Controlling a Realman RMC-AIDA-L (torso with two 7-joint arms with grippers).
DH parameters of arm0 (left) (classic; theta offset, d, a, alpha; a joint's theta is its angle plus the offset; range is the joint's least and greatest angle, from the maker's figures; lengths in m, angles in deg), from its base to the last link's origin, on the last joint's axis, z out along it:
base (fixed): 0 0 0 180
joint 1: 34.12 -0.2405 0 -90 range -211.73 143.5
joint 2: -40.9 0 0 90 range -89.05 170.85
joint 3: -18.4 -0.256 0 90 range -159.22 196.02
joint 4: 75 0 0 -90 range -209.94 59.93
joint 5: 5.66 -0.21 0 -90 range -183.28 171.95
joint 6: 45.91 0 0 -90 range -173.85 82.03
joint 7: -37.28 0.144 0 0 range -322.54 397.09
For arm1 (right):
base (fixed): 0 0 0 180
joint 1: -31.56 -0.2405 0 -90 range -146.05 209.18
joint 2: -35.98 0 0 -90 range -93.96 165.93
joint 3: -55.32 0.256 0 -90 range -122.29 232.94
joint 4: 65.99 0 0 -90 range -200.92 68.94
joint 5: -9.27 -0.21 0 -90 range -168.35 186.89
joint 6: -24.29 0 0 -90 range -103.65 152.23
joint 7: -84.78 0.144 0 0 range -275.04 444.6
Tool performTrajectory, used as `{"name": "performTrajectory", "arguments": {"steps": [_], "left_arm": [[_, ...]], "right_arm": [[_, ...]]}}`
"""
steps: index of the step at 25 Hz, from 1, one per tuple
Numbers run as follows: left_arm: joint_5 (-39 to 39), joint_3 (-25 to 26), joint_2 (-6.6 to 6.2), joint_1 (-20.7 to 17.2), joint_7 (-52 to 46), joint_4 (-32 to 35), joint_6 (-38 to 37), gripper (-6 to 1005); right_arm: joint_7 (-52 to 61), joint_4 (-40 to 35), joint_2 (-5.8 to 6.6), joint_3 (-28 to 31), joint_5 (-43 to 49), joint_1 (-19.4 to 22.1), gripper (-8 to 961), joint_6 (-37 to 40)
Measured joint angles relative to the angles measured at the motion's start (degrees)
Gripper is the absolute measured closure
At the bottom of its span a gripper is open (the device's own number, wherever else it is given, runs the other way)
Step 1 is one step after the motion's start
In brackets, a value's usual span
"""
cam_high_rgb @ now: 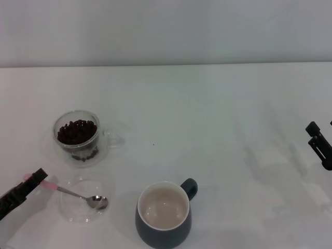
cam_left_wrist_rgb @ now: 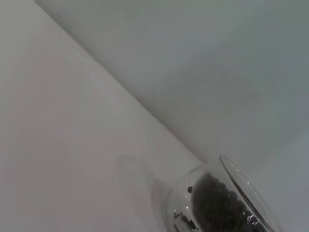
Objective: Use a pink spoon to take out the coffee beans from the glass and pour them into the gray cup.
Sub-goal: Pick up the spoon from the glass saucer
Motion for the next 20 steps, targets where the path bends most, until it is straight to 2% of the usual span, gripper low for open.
{"name": "performTrajectory", "arguments": {"steps": [9, 20], "left_arm": [[0.17, 0.00, 0.08, 0.01, 1.37, 0.01, 0.84, 802], [0.37, 0.33, -0.31, -0.58, 1.76, 1.86, 6.82, 846]], "right_arm": [[0.03, 0.46, 0.00, 0.00, -0.32, 0.00, 260, -0.96], [-0.02, 0.45, 0.00, 0.14, -0.40, 0.19, 260, -0.99]]}}
